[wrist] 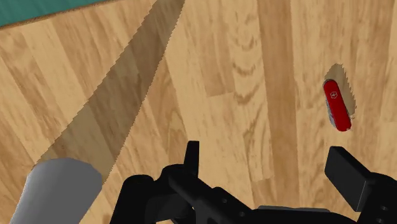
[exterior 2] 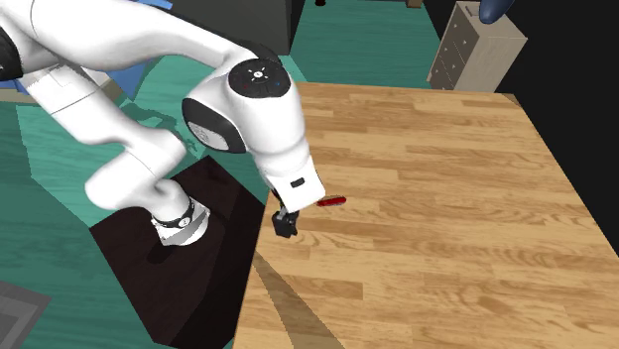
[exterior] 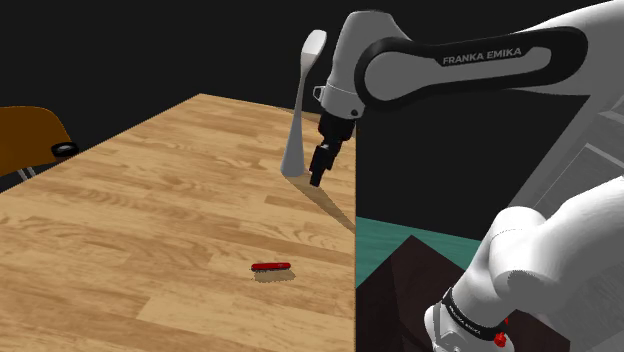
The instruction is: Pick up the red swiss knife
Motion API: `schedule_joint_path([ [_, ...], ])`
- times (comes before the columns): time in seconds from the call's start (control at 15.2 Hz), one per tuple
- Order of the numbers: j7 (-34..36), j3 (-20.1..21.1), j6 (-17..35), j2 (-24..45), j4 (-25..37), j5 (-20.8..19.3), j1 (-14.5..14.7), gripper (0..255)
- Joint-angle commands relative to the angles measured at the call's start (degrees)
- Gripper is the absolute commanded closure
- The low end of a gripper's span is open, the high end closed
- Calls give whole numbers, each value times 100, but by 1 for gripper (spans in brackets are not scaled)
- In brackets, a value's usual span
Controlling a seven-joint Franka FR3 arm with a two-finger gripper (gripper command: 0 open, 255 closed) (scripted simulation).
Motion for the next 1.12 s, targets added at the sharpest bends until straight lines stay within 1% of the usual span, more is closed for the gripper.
schedule_joint_path([
  [0.0,-115,122,175,313,50,62,143,0],
  [0.46,-557,504,645,1338,287,186,567,0],
  [0.92,-940,908,1021,2345,595,184,966,0],
  [1.06,-946,914,1101,2391,559,179,970,0],
])
